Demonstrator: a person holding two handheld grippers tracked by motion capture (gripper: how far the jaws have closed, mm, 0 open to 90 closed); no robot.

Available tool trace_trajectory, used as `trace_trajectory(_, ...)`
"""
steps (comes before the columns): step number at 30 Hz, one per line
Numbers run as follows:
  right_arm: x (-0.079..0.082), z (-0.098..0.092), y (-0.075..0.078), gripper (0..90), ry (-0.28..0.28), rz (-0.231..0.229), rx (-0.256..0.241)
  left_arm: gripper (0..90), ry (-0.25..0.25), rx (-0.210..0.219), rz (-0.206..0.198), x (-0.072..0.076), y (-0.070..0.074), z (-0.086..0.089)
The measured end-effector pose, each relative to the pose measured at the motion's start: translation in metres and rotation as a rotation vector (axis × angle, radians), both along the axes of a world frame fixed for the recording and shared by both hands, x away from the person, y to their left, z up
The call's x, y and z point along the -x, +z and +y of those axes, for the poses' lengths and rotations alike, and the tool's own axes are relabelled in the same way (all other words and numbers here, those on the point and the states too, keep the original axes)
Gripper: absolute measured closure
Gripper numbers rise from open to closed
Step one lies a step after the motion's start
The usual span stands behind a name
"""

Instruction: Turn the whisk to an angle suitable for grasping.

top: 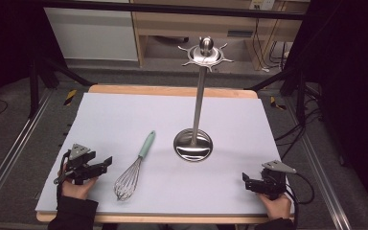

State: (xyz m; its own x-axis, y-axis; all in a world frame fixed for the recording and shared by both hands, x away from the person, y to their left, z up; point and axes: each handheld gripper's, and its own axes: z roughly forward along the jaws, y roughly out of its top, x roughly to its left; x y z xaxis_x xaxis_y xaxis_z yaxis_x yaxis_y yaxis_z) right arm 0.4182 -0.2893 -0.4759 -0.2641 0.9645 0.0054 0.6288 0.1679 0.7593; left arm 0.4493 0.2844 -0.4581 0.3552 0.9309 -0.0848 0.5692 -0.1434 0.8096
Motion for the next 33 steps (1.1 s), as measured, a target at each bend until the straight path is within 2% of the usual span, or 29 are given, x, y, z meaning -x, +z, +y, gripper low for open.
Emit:
trace_trajectory(2, -0.001, 0.0, -0.001, 9.2, 0.005, -0.004, 0.014, 29.5, -0.006, 0.003, -0.005, 0.001, 0.002, -0.002)
trace_trajectory(5, -0.002, 0.0, -0.001, 9.2, -0.002, 0.014, 0.011, 30.7, -0.016, 0.007, -0.001, 0.002, 0.005, -0.004)
trace_trajectory(13, 0.0, 0.001, -0.001, 9.2, -0.011, 0.018, 0.011, 30.6, -0.045, 0.001, -0.006, 0.004, 0.013, -0.011)
trace_trajectory(22, 0.002, 0.003, 0.0, 8.8, -0.01, 0.018, 0.01, 27.0, -0.077, 0.007, 0.022, 0.001, 0.017, -0.019)
trace_trajectory(33, 0.003, 0.005, 0.0, 8.8, -0.008, 0.023, 0.009, 26.0, -0.13, 0.007, 0.001, -0.001, 0.03, -0.035)
